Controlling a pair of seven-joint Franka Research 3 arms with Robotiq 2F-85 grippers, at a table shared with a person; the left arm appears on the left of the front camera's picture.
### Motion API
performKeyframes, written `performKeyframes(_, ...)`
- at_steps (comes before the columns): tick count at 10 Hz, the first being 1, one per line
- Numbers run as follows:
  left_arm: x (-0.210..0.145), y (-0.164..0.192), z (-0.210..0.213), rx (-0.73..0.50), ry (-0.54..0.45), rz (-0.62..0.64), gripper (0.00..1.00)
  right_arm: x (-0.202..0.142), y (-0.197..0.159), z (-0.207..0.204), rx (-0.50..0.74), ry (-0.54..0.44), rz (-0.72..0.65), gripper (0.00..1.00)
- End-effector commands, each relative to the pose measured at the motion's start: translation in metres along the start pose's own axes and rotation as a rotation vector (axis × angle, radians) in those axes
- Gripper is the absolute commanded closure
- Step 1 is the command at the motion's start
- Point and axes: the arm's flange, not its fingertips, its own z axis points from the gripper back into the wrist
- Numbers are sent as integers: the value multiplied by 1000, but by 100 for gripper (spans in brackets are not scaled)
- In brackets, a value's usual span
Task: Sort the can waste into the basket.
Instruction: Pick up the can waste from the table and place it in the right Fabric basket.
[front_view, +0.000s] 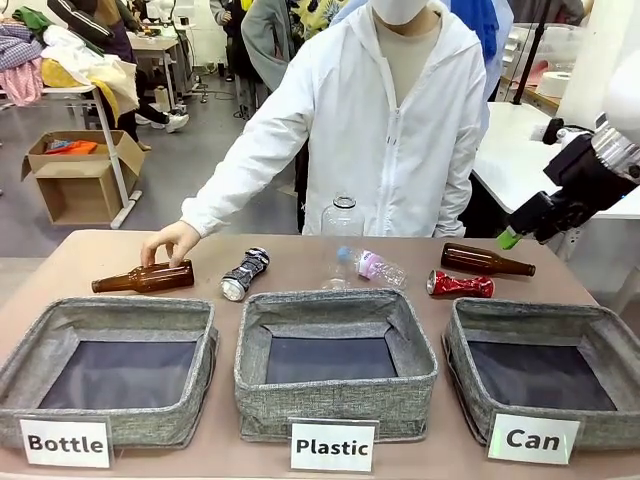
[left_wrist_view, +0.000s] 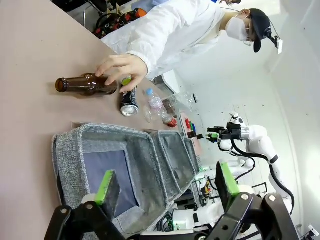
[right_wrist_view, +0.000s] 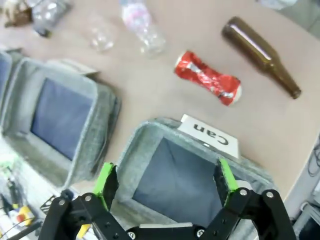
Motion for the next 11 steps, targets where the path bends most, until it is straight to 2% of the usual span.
performKeyframes(1, -1, 0, -1, -25, -22, -23, 0, 40, -14, -17, -99, 59, -34, 0)
performKeyframes(3, -1, 0, -1, -25, -22, -23, 0, 77, -32, -46, -61, 106, -48, 0)
performKeyframes(4, -1, 0, -1, -25, -22, -23, 0, 89, -46, -59, -88, 117, -84, 0)
performKeyframes(6, -1, 0, -1, -25, -22, -23, 0, 107, -58, -98, -105, 147, 6, 0)
performKeyframes(7, 0, 0, 0, 0, 0, 0, 0, 113, -61, -118, -78, 173, 129, 0)
performKeyframes(8, 6, -27, 30, -122, -45, -16, 0, 115, -63, -129, -41, 193, 244, 0)
performKeyframes(9, 5, -54, 61, -248, -40, -10, 0, 114, -65, -140, 22, 212, 358, 0)
performKeyframes(10, 5, -73, 85, -345, -16, -6, 0, 114, -70, -150, 71, 235, 476, 0)
performKeyframes(11, 1, -86, 111, -495, 81, 51, 0, 110, -70, -156, 162, 266, 641, 0)
